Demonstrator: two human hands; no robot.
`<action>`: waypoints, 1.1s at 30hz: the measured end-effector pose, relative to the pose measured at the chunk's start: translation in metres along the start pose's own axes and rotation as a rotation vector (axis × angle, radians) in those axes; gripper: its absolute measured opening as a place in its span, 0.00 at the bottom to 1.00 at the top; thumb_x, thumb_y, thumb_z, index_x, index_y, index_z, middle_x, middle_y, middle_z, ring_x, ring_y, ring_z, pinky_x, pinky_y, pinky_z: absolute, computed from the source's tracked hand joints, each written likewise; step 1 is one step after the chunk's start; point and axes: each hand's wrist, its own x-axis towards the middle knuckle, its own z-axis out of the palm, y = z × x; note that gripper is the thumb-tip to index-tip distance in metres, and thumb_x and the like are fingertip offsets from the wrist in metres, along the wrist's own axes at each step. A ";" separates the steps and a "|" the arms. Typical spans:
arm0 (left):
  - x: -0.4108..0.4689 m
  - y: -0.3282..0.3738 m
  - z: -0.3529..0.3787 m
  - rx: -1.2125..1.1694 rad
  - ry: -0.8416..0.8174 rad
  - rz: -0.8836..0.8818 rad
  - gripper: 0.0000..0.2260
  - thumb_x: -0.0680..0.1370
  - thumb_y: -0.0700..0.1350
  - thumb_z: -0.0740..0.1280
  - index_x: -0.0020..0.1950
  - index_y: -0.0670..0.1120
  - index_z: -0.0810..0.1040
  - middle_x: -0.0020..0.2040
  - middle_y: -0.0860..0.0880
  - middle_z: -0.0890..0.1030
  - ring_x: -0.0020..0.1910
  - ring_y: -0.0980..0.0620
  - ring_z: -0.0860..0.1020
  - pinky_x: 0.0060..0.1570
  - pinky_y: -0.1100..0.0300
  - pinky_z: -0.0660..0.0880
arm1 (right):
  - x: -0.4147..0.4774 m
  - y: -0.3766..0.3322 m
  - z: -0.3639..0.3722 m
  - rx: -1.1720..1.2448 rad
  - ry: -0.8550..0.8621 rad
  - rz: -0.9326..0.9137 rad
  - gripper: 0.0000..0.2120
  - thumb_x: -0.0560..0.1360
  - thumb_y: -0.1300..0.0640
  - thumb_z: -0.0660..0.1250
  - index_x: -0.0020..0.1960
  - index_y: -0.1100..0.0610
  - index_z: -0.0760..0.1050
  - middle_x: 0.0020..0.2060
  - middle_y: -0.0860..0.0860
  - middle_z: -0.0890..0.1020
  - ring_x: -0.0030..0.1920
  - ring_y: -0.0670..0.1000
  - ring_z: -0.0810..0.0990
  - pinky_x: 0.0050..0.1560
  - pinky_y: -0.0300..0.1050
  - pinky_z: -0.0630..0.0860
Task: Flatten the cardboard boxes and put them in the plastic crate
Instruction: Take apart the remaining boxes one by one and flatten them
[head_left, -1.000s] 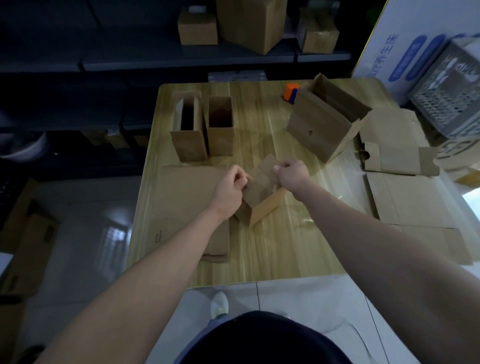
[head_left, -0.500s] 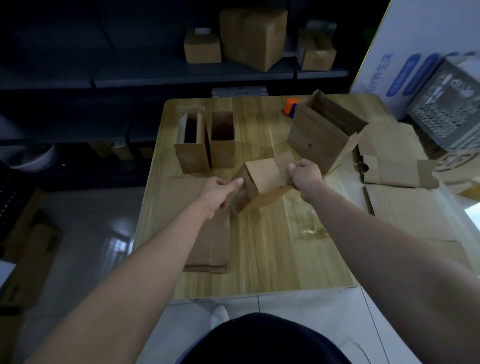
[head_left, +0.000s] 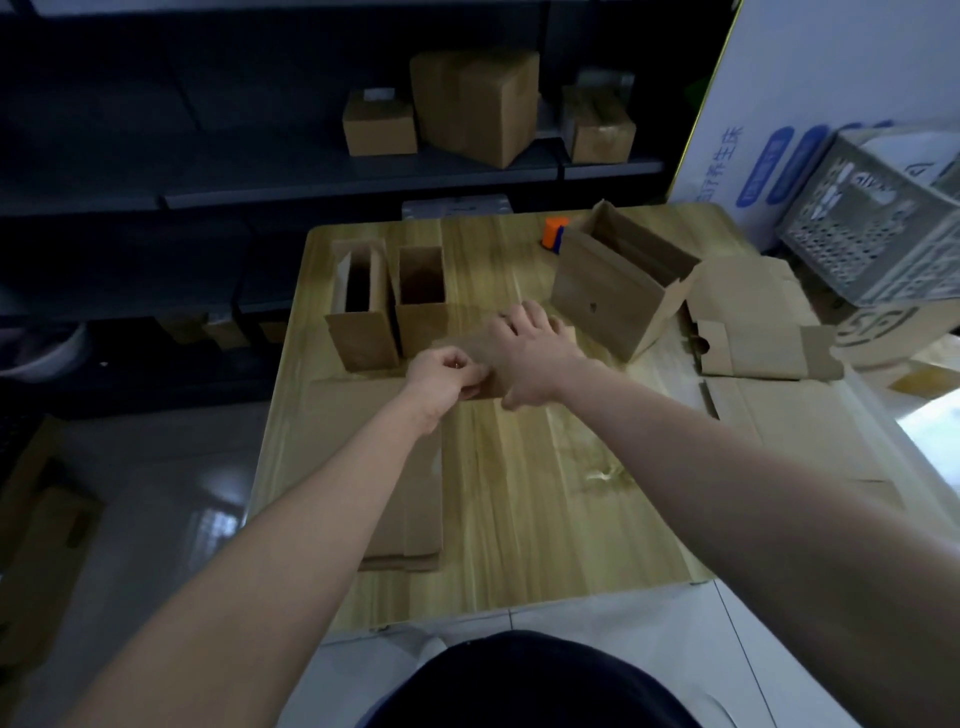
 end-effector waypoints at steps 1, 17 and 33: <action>0.000 0.001 0.000 -0.009 0.009 0.011 0.08 0.73 0.33 0.70 0.36 0.41 0.74 0.36 0.45 0.77 0.38 0.50 0.78 0.41 0.62 0.79 | -0.001 0.002 0.001 -0.016 0.059 0.009 0.52 0.62 0.46 0.77 0.76 0.52 0.50 0.73 0.54 0.58 0.73 0.60 0.55 0.69 0.62 0.62; 0.031 -0.026 -0.054 -0.225 0.735 -0.260 0.11 0.75 0.33 0.64 0.40 0.48 0.70 0.54 0.41 0.79 0.54 0.44 0.78 0.57 0.52 0.76 | -0.039 0.082 0.020 0.453 0.025 0.179 0.46 0.60 0.54 0.79 0.70 0.55 0.58 0.62 0.51 0.63 0.58 0.52 0.69 0.59 0.47 0.73; 0.013 -0.007 0.024 -0.125 -0.072 -0.145 0.17 0.75 0.31 0.65 0.62 0.42 0.70 0.51 0.43 0.77 0.44 0.48 0.79 0.38 0.61 0.79 | -0.066 0.097 0.022 0.634 0.032 0.207 0.46 0.62 0.61 0.78 0.72 0.52 0.55 0.64 0.49 0.61 0.56 0.51 0.70 0.56 0.46 0.76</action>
